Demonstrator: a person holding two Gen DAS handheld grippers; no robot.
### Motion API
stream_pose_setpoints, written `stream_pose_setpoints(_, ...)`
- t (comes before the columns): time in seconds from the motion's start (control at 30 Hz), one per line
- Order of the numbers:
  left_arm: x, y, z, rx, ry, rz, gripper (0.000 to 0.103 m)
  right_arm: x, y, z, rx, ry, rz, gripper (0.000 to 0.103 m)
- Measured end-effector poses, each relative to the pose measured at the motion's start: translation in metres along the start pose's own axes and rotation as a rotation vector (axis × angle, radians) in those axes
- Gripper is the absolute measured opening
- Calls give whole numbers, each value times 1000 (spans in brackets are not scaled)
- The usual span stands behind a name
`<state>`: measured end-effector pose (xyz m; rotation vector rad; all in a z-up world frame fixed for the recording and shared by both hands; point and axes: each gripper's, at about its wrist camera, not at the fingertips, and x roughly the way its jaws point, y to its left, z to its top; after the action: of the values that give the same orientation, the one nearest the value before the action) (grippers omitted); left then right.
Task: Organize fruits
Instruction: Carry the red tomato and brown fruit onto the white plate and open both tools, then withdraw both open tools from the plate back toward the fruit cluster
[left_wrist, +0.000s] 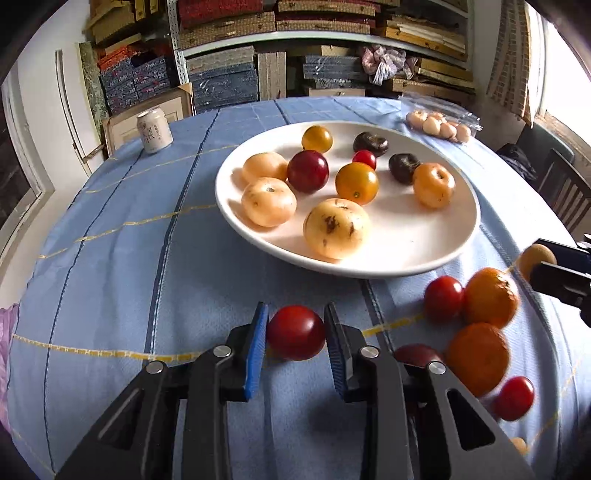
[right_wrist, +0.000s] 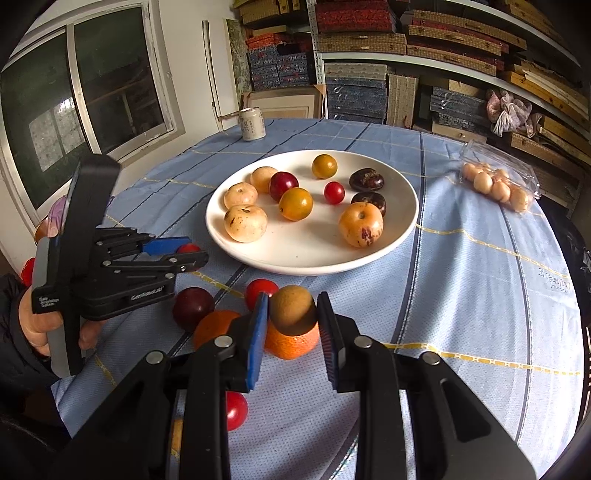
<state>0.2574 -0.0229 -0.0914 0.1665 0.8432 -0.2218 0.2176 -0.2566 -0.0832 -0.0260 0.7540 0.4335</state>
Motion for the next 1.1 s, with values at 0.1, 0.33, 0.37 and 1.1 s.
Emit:
stream_pose_setpoints(0.1, -15, -2, 3, 1, -35, -22, 31, 0, -2, 4, -2, 0, -6, 26)
stream_pose_setpoints(0.33, -31, -28, 36, 36, -94, -78, 31, 7, -12, 26, -29, -2, -25, 26)
stream_pose_setpoints(0.37, -28, -34, 42, 40, -92, -87, 31, 11, -15, 30, -39, 1, -32, 26)
stream_pose_setpoints(1.1, 3, -37, 62, -63, -60, -152, 69, 48, -34, 47, -118, 18, -62, 33)
